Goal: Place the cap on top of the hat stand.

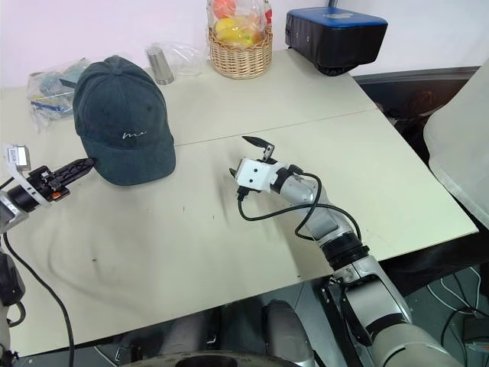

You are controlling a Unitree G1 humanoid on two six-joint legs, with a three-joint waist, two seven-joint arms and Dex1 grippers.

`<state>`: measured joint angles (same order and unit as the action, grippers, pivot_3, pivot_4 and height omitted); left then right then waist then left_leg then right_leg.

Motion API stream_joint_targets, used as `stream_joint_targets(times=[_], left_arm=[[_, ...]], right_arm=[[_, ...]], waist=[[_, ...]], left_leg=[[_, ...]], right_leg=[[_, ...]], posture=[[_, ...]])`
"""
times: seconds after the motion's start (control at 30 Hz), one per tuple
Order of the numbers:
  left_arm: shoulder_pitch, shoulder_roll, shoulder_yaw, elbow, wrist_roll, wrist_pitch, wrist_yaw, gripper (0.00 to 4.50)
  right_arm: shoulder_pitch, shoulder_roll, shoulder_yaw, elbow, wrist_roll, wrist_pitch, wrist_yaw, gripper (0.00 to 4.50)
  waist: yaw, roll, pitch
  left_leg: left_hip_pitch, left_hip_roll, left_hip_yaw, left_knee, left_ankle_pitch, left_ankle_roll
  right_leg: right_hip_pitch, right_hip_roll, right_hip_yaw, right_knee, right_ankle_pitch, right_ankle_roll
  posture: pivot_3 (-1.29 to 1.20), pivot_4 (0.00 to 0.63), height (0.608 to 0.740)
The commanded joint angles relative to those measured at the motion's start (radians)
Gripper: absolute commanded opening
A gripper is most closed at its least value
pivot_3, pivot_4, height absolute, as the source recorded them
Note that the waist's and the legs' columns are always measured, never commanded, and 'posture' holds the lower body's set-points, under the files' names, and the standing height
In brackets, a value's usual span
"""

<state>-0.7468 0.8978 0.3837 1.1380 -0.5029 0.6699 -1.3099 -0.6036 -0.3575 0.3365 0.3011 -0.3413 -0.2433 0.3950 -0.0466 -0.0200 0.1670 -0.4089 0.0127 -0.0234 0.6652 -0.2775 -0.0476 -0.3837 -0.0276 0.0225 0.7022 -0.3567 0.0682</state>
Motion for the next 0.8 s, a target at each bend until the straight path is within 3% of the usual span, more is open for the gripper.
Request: stream_joint_targets(times=[0.03, 0.1, 0.2, 0.4, 0.43, 0.8], left_arm=[[0.021, -0.005, -0.010, -0.020, 0.027, -0.028, -0.005, 0.04], [0.030, -0.021, -0.006, -0.038, 0.023, -0.035, 0.001, 0.04], [0.043, -0.035, -0.004, -0.064, 0.016, -0.030, -0.011, 1.09], [0.078, -0.064, -0.007, -0.096, 0.042, -0.105, 0.021, 4.22], [0.080, -0.065, -0.005, -0.097, 0.043, -0.111, 0.024, 4.46], [0.108, -0.145, 0.011, -0.187, 0.089, -0.420, 0.215, 4.46]], right_arm=[[0.003, -0.001, -0.028, -0.057, 0.003, -0.003, -0.012, 4.50], [0.002, -0.002, -0.028, -0.056, 0.003, -0.002, -0.012, 4.50], [-0.004, -0.002, -0.030, -0.052, 0.004, -0.003, -0.012, 4.50], [-0.007, -0.001, -0.029, -0.049, 0.003, -0.004, -0.013, 4.50], [-0.007, -0.001, -0.029, -0.049, 0.003, -0.004, -0.014, 4.50], [-0.022, 0.010, -0.026, -0.031, 0.001, -0.008, -0.023, 4.50]], waist=[[0.000, 0.000, 0.000], [0.001, 0.000, 0.000], [0.002, 0.000, 0.000], [0.002, 0.000, 0.000], [0.002, 0.000, 0.000], [0.003, 0.000, 0.000]], left_leg=[[0.000, 0.000, 0.000, 0.000, 0.000, 0.000], [0.000, 0.000, 0.000, 0.000, 0.000, 0.000], [0.000, 0.000, 0.000, 0.000, 0.000, 0.000], [-0.001, 0.000, 0.000, 0.000, 0.000, 0.000], [-0.001, 0.000, 0.000, 0.000, 0.000, 0.000], [-0.001, 0.000, 0.000, 0.001, 0.000, 0.000]], right_leg=[[0.000, 0.000, 0.000, 0.000, 0.000, 0.000], [0.000, 0.000, 0.000, 0.000, 0.000, 0.000], [0.001, -0.001, 0.000, 0.000, 0.000, 0.000], [0.000, -0.001, 0.000, 0.000, 0.000, 0.000], [0.000, -0.001, 0.000, 0.000, 0.000, 0.000], [0.000, -0.001, 0.000, 0.000, 0.000, 0.000]], posture=[[0.00, 0.150, 0.740], [0.00, 0.150, 0.740], [0.00, 0.150, 0.740], [0.00, 0.150, 0.740], [0.00, 0.150, 0.740], [0.00, 0.150, 0.740]])
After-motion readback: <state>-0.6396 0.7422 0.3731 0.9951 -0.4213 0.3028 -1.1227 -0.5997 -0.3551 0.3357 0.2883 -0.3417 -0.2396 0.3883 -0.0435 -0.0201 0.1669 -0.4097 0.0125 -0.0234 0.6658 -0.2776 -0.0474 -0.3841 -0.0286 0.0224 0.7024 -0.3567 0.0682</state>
